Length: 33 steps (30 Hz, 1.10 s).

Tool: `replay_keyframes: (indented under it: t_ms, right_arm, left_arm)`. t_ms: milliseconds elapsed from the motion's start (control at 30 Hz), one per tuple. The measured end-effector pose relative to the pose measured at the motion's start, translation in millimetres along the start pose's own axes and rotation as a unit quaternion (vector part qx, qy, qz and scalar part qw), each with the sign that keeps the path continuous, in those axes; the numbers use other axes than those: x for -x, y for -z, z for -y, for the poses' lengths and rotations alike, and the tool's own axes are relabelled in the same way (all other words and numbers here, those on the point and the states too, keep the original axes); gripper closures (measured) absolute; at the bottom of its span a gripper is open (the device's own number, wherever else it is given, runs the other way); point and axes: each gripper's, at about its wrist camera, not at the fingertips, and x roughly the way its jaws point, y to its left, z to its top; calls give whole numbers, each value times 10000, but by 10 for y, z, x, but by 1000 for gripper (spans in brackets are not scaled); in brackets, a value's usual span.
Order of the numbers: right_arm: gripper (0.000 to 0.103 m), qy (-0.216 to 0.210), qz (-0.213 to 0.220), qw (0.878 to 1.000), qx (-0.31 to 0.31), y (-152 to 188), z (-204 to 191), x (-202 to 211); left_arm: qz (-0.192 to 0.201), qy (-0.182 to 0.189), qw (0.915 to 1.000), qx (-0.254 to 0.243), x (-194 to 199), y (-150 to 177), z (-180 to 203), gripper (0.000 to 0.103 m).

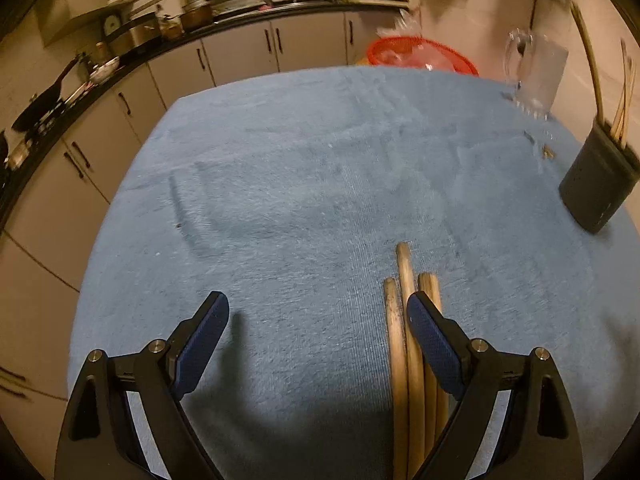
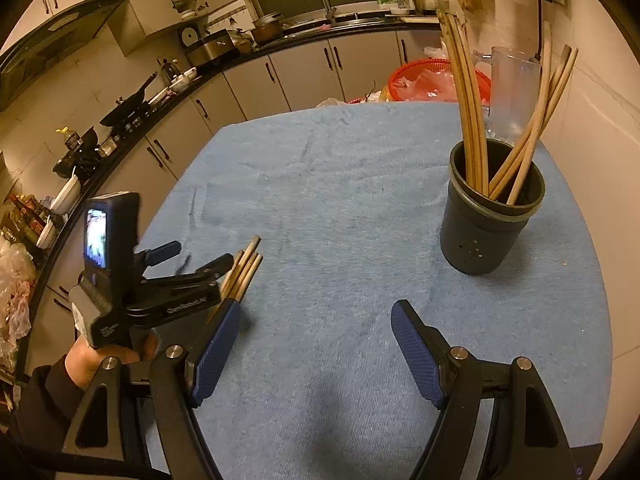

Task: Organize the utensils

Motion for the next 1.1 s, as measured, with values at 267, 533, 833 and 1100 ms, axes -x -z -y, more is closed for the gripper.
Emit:
replay_keyframes:
  t_ms: [267,533,833,1100]
  right_arm:
    - [22,-48,-213,9997,104,-121,-57,-226]
    - [54,-612,-1060,9923,-192,-364,-193,-902]
    - [84,-415,-1763,9832,-232,-455,-452,-1582]
    - [92,318,-1657,9850,372,-488,-634,-1581]
  left_arm:
    - [-148,346,9992,-93,-71,59,-81,43]
    - [-235,564,9980,188,97,248,-436,46]
    - [-237,576,9956,702,118,312,-692,46]
    - [-259,460,9965,652,55,245,-621,45]
